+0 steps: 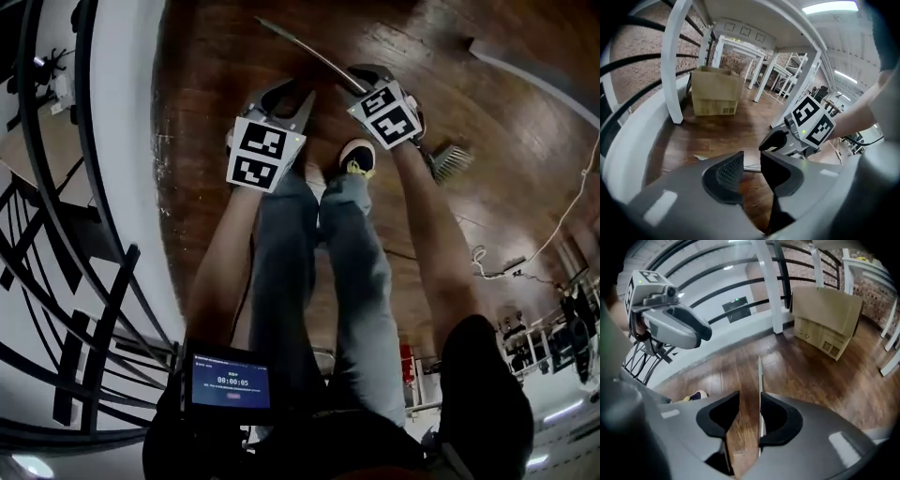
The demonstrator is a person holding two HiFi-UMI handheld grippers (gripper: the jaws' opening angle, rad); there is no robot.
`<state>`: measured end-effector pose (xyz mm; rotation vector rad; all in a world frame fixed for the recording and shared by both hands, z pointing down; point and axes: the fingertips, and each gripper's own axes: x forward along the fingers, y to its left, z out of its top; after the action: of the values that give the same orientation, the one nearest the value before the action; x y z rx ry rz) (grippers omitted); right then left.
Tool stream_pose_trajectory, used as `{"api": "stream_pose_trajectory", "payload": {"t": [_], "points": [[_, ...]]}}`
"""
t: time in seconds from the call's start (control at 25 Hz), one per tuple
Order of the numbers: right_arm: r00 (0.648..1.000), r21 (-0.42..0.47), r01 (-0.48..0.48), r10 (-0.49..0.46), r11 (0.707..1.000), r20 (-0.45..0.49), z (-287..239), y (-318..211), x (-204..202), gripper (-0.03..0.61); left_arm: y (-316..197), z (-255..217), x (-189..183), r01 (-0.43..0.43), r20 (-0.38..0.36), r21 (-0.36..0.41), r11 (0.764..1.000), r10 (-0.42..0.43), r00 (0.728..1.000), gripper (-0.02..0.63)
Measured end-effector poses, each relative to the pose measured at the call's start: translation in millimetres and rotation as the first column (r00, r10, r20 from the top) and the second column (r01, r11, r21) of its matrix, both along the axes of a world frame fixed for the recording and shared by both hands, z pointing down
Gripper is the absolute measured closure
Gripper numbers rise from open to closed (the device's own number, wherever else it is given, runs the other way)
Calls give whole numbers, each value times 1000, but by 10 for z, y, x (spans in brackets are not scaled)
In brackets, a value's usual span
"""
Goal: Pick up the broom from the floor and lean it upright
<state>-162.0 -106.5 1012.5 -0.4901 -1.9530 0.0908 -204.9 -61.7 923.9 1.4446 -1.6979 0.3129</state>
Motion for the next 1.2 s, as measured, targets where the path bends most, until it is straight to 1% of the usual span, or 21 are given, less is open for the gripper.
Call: {"api": "stream_pose_trajectory", "payload": {"t": [0.04, 0.24, 0.36, 0.4, 0.48, 0.52, 0.56, 0.6, 0.64, 0.68, 0.8, 0.92, 0.96, 1.08, 1.2], "points": [[1000, 11, 15, -15, 1000, -16, 192, 22, 18, 434, -4, 160, 19, 1, -17, -10, 1000, -1, 1000, 474], [994, 115, 90, -82, 989, -74, 1046, 125, 105, 385, 46, 713, 108, 0, -55, -7, 1000, -1, 998, 452], [992, 169, 88, -71, 982, -105, 1348, 134, 77, 356, 153, 828, 41, 18, -54, 0, 1000, -18, 998, 448], [992, 184, 83, -64, 979, -111, 1422, 135, 61, 356, 192, 839, 2, 29, -51, 6, 1000, -29, 998, 448], [991, 209, 80, -56, 975, -123, 1542, 139, 43, 361, 261, 849, -64, 49, -47, 17, 999, -48, 998, 448], [990, 218, 81, -53, 973, -130, 1584, 143, 55, 385, 292, 850, -78, 54, -46, 22, 998, -53, 998, 448], [990, 225, 79, -49, 971, -134, 1606, 155, 77, 433, 330, 849, -79, 55, -44, 24, 998, -54, 998, 448], [990, 228, 72, -42, 971, -133, 1606, 182, 96, 439, 381, 844, -80, 54, -42, 25, 998, -53, 998, 448], [991, 228, 60, -31, 972, -130, 1587, 223, 110, 452, 444, 832, -84, 55, -40, 24, 998, -54, 998, 447], [991, 227, 49, -20, 973, -131, 1550, 275, 125, 497, 515, 807, -87, 57, -41, 23, 998, -56, 998, 448], [993, 221, 23, 4, 975, -121, 1335, 345, 140, 502, 666, 661, -83, 65, -47, 9, 998, -65, 997, 445], [996, 188, -48, 61, 981, -65, 986, 54, 34, 502, 482, 441, -169, 100, -60, 18, 995, -99, 993, 431], [996, 175, -68, 77, 982, -46, 836, -37, 4, 502, 406, 329, -222, 127, -66, 35, 991, -124, 990, 418], [995, 155, -98, 97, 983, 15, 273, -193, -42, 502, 212, -87, -355, 208, -96, 115, 971, -198, 976, 332], [991, 133, -113, 101, 985, 92, -352, -230, -65, 503, -12, -525, -411, 244, -139, 190, 951, -220, 965, 291]]}}
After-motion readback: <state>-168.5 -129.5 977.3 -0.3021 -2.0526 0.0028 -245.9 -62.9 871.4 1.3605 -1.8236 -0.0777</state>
